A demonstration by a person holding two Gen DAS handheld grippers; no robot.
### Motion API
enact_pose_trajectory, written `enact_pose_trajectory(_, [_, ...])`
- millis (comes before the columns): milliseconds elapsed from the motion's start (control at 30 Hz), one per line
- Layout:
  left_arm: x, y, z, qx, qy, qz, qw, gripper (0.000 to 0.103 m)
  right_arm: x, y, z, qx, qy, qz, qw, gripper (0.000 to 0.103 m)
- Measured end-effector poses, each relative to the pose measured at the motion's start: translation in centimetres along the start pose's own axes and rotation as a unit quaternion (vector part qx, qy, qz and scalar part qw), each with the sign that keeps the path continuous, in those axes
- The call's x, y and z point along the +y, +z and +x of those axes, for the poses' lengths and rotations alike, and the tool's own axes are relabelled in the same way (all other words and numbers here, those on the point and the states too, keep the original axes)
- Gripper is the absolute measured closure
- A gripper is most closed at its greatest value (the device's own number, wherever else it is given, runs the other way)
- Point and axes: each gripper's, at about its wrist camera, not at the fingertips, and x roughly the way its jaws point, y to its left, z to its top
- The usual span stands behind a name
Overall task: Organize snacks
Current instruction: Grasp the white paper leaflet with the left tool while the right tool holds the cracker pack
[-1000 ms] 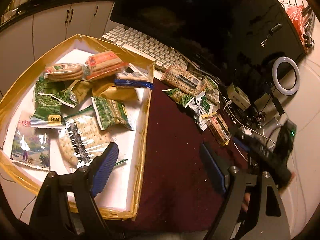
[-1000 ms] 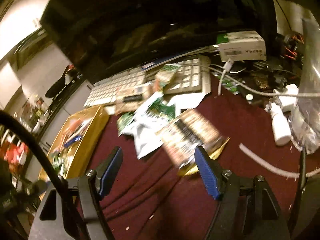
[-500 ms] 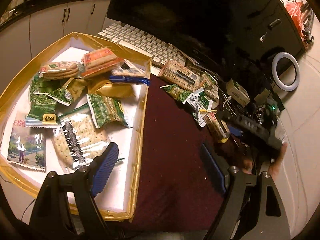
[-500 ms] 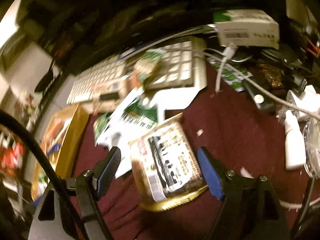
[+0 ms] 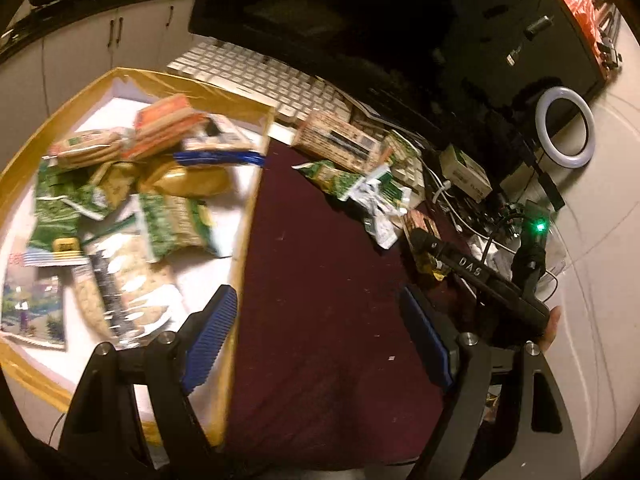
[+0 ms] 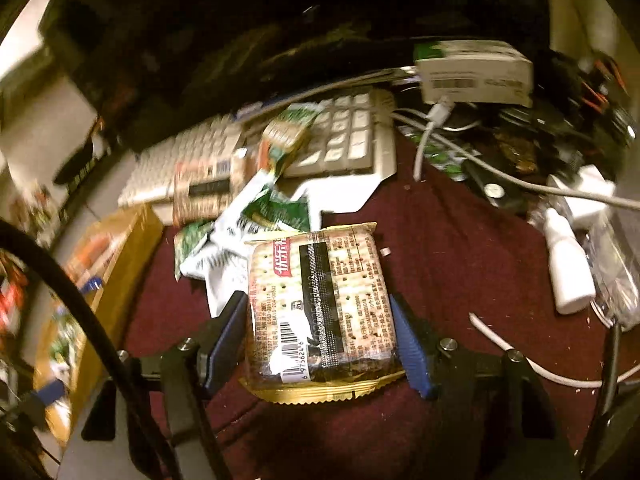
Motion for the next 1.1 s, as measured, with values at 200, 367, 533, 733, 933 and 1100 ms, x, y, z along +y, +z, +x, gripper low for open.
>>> enact_pose_trajectory(200, [-3.0, 1.2, 4.4, 0.049, 0.003, 0.02, 0.9986, 0.02, -3.0, -0.1, -2.2, -0.037, 0.013, 0.062, 0.997, 0.033])
enact_pose_trajectory(367, [-4.1, 2.9, 9.4, 0.075, 0.039, 0.01, 0.9963, 0.024, -2.9, 0.0, -1.6, -0.024, 0.019, 0.079, 0.996, 0.033])
enact_pose_trajectory(533, [-5.0, 4.7, 12.9, 0.079, 0.061, -0.002, 0.995, 0.045, -2.9, 0.5, -1.3, -0.02, 0.019, 0.087, 0.996, 0.033])
enact_pose_trajectory(733, [-5.8, 5.3, 14.2, 0.069, 0.08, 0.009, 0.9944, 0.073, -2.7, 0.7, -0.9, -0.015, 0.019, 0.084, 0.996, 0.033])
enact_pose_trajectory(933, [-5.1, 4.2, 12.2, 0.081, 0.067, 0.031, 0.994, 0.096, -2.6, 1.0, -0.7, -0.01, 0.019, 0.075, 0.997, 0.033])
enact_pose_trajectory(1100, [-3.2, 1.9, 9.0, 0.097, 0.064, 0.053, 0.9918, 0.096, -2.1, 1.1, -0.4, -0.004, 0.032, 0.056, 0.998, 0.033])
